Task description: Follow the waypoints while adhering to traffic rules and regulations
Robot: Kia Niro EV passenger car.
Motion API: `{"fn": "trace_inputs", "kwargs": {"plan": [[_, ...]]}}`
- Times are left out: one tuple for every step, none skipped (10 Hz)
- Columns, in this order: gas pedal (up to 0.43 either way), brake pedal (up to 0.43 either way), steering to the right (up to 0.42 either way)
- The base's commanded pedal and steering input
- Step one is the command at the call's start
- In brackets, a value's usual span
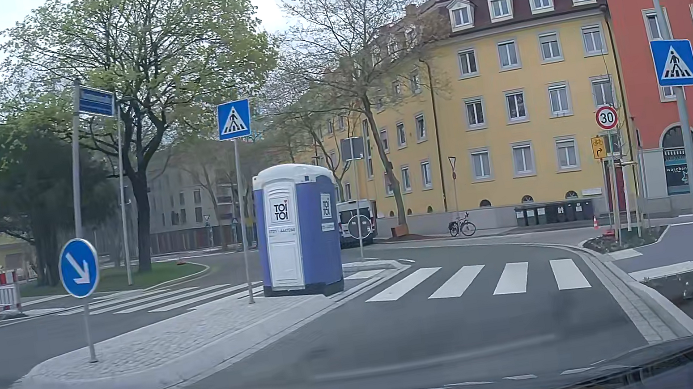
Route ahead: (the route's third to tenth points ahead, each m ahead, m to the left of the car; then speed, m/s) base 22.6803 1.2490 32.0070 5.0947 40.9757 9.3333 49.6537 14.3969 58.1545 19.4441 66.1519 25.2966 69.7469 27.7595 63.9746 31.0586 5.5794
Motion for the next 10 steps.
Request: {"fn": "trace_inputs", "kwargs": {"plan": [[0.079, 0.000, 0.155], [0.079, 0.000, 0.159], [0.079, 0.000, 0.163], [0.079, 0.000, 0.166], [0.079, 0.000, 0.169], [0.079, 0.000, 0.170], [0.087, 0.000, 0.166], [0.087, 0.000, 0.162], [0.087, 0.000, 0.154], [0.087, 0.000, 0.144]]}}
